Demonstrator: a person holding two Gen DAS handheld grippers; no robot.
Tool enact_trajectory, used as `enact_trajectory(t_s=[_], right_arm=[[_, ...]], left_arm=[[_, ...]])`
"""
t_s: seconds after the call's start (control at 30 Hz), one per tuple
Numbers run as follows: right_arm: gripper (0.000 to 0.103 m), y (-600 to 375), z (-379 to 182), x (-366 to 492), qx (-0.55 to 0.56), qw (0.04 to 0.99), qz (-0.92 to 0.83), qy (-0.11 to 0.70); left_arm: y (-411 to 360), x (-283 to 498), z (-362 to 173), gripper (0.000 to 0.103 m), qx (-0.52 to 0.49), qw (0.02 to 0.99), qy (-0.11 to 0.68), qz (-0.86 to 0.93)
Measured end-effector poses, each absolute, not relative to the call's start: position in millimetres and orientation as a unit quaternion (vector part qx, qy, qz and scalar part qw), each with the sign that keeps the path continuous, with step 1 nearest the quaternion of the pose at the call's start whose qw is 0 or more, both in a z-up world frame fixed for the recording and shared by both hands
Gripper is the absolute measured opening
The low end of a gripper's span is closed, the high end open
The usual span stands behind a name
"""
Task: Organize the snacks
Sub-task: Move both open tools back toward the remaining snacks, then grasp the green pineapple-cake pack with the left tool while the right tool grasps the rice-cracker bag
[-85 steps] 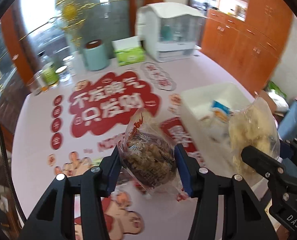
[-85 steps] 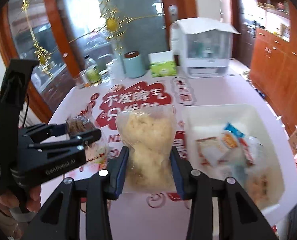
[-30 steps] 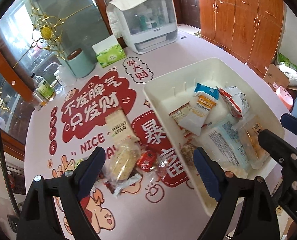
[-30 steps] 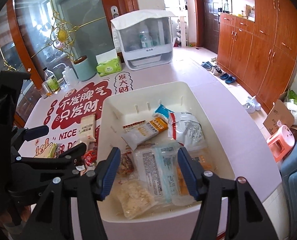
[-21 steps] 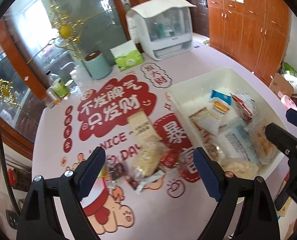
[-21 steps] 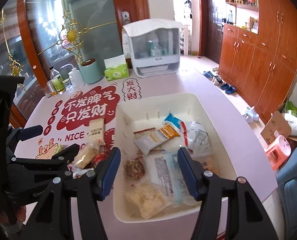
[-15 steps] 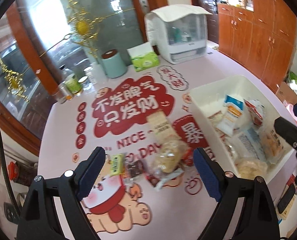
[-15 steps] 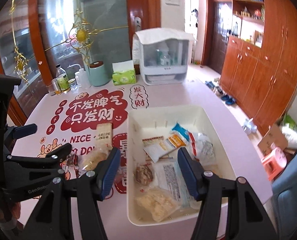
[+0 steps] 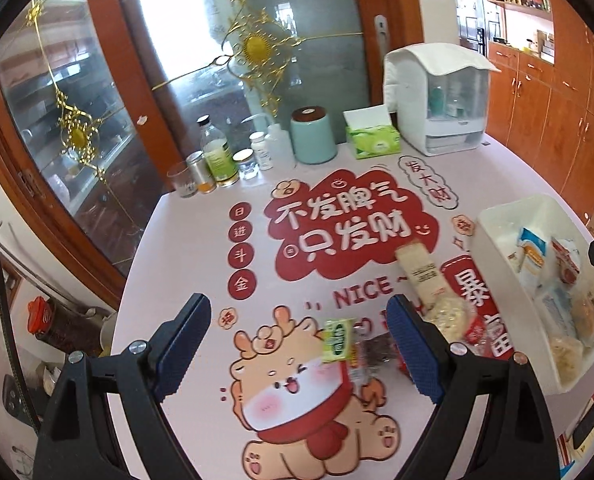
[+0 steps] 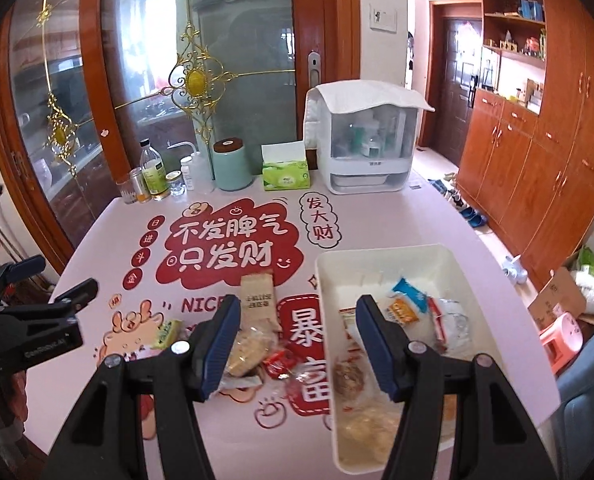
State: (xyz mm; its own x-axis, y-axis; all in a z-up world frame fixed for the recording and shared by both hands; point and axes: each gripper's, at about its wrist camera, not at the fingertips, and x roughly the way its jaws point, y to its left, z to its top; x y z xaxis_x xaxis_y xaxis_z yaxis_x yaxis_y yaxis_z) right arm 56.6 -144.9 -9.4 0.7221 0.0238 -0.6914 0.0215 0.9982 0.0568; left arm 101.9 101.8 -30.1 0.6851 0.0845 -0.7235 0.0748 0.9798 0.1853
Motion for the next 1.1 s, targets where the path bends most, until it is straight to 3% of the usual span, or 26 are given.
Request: enact_trajectory(t_s=[0.53,1.1], right_arm=[[0.061,-114.3,-118.2,107.5,0.04,0.859,-0.028,0.509],[0.062,-91.6,-203.7,155.9,0.072,0.809,0.006,0.583]], left_arm=[[135.9,163.0,-130.0,0.089,0.084,0.871,0.483,-0.034],[117.5,218.5,-230.0,0.089,0.081,0.811,0.574,-0.074]])
